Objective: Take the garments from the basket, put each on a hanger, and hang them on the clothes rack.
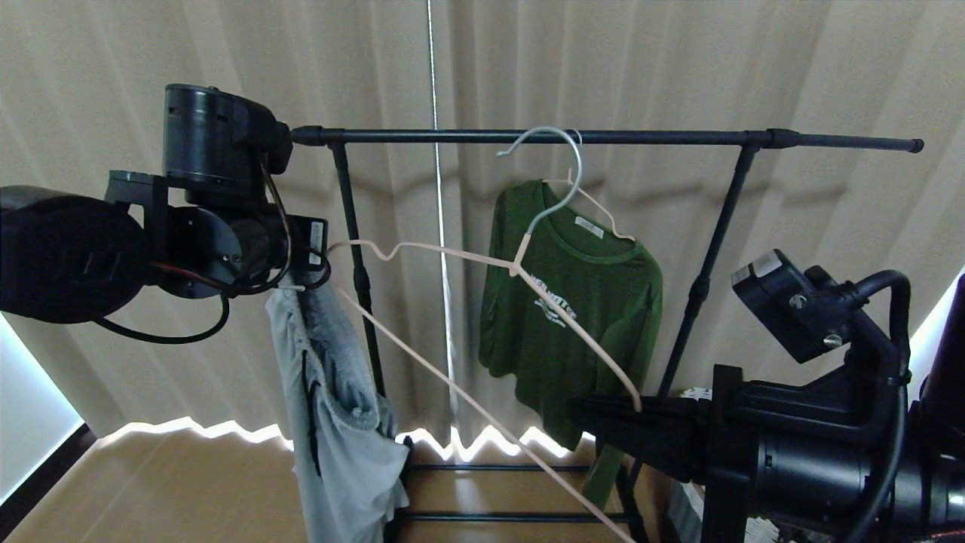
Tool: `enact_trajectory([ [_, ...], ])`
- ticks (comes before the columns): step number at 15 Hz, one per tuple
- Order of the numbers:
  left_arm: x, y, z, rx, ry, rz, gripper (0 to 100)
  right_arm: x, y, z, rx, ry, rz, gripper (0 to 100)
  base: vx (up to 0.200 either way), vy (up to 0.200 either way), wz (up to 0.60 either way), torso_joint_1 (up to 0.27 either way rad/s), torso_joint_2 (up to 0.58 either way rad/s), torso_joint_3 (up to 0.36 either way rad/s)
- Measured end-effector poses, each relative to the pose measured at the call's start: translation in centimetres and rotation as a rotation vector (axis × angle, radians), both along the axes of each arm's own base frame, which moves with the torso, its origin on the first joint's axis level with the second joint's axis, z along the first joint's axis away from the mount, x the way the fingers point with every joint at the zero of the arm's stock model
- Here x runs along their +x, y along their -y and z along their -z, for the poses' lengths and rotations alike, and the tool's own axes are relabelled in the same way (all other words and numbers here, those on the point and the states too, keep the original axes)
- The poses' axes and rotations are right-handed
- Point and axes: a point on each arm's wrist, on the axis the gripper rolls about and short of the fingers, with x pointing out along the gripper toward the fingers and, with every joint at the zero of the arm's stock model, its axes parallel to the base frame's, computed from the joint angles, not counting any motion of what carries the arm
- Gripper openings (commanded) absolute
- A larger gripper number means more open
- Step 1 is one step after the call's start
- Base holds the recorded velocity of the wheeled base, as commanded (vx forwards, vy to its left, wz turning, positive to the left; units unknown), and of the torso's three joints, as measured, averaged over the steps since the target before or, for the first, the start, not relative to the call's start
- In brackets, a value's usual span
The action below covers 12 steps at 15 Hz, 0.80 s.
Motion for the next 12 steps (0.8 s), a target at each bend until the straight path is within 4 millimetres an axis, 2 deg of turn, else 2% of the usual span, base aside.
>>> enact_trajectory([
  [8,-1.0,0.0,-0.6,-0.004,0.012,0.012,0,1.6,-2.5,1.0,0.013,0.010,-0.005,0,0.000,0.000,0.00,0.000,0.00,0.000],
  [12,-1.8,0.1,-0.1,0.001,-0.002,0.022,0,3.0,-4.0,1.8,-0.013,0.002,0.051,0,0.000,0.000,0.00,0.000,0.00,0.000],
])
